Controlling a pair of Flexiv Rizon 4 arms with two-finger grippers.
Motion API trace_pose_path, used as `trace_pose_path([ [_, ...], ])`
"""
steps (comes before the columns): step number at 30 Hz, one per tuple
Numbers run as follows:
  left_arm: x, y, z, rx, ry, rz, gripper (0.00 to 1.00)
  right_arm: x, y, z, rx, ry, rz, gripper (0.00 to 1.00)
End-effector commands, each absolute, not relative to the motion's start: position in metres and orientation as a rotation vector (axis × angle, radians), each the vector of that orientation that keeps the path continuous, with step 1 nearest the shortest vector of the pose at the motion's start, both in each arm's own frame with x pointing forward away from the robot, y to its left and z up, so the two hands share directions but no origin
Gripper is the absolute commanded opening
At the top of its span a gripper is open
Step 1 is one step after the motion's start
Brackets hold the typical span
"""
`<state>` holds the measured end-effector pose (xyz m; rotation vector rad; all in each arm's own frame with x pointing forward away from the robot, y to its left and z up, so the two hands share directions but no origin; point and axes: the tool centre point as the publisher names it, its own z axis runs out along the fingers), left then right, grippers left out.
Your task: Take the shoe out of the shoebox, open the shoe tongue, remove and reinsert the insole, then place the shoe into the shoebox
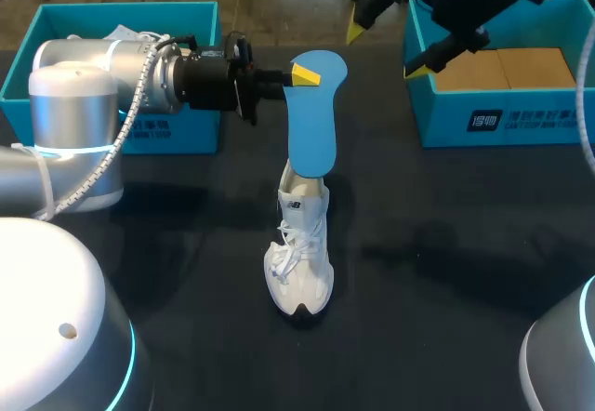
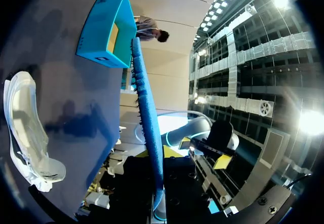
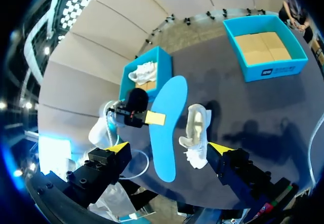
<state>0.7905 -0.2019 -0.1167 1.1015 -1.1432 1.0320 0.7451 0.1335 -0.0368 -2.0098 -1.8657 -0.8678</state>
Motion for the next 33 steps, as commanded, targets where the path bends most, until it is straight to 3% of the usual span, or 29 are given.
trace_pose_path([
  [1, 0.790, -0.202, -0.117, 1.102, -1.144, 1.032, 0.00, 0.744, 0.127, -0.045, -1.697, -1.710, -1.116, 1.00],
  [33, 0.790, -0.202, -0.117, 1.102, -1.144, 1.032, 0.00, 0.730, 0.119, -0.105, -1.413, -1.576, -1.299, 1.00],
])
